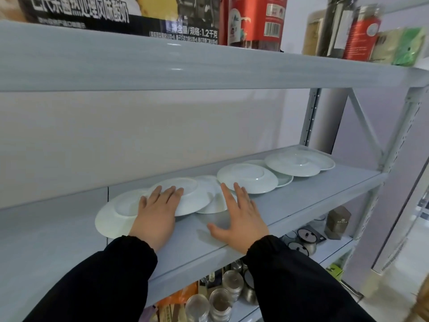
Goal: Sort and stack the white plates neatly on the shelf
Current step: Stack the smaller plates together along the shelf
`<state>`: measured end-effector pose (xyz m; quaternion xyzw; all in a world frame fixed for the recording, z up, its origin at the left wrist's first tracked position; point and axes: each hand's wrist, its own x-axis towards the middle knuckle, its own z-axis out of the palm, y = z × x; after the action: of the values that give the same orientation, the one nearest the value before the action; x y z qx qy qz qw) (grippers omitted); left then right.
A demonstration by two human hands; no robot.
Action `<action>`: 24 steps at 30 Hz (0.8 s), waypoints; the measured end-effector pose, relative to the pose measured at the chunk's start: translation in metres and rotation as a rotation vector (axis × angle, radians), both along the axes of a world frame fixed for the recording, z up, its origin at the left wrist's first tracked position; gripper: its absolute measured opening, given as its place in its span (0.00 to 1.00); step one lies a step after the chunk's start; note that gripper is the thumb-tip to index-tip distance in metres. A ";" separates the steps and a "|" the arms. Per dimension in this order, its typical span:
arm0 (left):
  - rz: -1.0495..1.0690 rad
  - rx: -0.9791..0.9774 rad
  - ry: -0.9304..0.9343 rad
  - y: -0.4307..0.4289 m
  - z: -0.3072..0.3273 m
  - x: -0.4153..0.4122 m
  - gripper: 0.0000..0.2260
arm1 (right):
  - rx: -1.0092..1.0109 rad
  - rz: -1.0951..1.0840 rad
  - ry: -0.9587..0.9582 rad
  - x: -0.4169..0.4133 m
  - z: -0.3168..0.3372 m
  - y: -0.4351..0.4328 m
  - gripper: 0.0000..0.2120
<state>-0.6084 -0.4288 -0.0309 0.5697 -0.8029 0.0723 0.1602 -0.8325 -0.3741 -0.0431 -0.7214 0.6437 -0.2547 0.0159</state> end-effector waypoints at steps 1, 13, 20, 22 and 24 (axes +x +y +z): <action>-0.001 -0.009 0.028 0.001 0.000 0.001 0.32 | -0.002 -0.001 -0.007 0.000 0.000 0.000 0.47; -0.046 -0.234 0.820 0.030 0.039 0.067 0.20 | 0.027 -0.004 -0.100 -0.001 0.006 0.003 0.48; 0.296 -0.119 1.200 0.040 0.041 0.176 0.17 | 0.013 0.121 -0.220 0.046 0.019 -0.013 0.45; 0.331 -0.068 1.336 0.047 0.037 0.199 0.18 | 0.015 0.176 -0.229 0.072 0.023 -0.022 0.44; 0.397 -0.035 1.389 0.051 0.035 0.220 0.19 | 0.031 0.224 -0.242 0.095 0.026 -0.030 0.45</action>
<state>-0.3884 -0.3775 0.0042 0.6166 -0.3957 -0.2661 0.6264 -0.7370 -0.4038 -0.0167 -0.7525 0.5564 -0.3264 0.1331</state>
